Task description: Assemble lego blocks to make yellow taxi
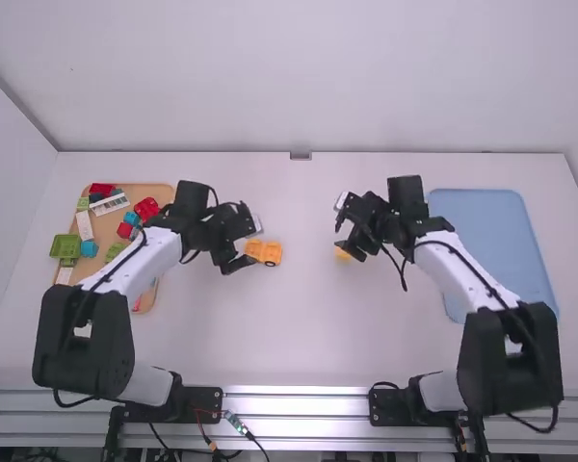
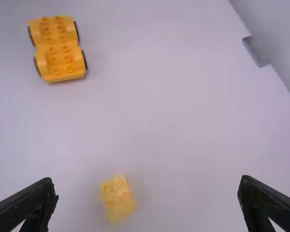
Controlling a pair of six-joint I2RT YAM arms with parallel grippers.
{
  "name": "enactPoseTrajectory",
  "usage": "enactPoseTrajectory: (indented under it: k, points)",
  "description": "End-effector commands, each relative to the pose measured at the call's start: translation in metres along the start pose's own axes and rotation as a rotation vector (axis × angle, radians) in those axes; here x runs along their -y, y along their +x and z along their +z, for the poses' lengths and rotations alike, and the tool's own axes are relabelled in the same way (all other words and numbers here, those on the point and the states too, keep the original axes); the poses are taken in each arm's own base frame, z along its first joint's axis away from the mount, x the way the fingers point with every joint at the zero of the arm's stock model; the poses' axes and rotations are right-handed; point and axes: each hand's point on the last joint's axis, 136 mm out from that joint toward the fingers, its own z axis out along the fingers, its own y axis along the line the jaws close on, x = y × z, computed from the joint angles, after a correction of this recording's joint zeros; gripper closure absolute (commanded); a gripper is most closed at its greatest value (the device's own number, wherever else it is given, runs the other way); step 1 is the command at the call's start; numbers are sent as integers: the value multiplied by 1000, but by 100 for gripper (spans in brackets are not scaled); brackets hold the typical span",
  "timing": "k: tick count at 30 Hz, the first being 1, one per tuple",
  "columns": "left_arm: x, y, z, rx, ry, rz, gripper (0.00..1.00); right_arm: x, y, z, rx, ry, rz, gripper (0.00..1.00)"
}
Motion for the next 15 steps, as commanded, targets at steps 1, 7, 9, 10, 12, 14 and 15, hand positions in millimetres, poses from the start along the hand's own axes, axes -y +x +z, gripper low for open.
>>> enactPoseTrajectory:
  k: [1, 7, 9, 10, 12, 14, 15]
  points:
    - [5, -11, -9, 147, 56, 113, 1, -12, 2, -12, 26, 34, 9, 1]
    - [-3, -3, -8, 198, 58, 127, 1, -35, 6, -18, 65, 14, 2, 1]
    - [-8, 8, 7, 196, 68, 120, 1, -47, 6, -20, 92, -17, -12, 1]
    - [-8, 11, 16, 196, 77, 120, 1, -50, 8, -20, 93, -23, -17, 1]
    - [-8, 17, 27, 194, 92, 135, 1, -54, 10, -21, 92, -27, -16, 1]
    - [-7, 22, 40, 195, 131, 157, 1, -61, 9, -22, 87, -44, -16, 1]
    - [-7, 23, 42, 195, 139, 164, 1, -62, 8, -23, 88, -47, -18, 1]
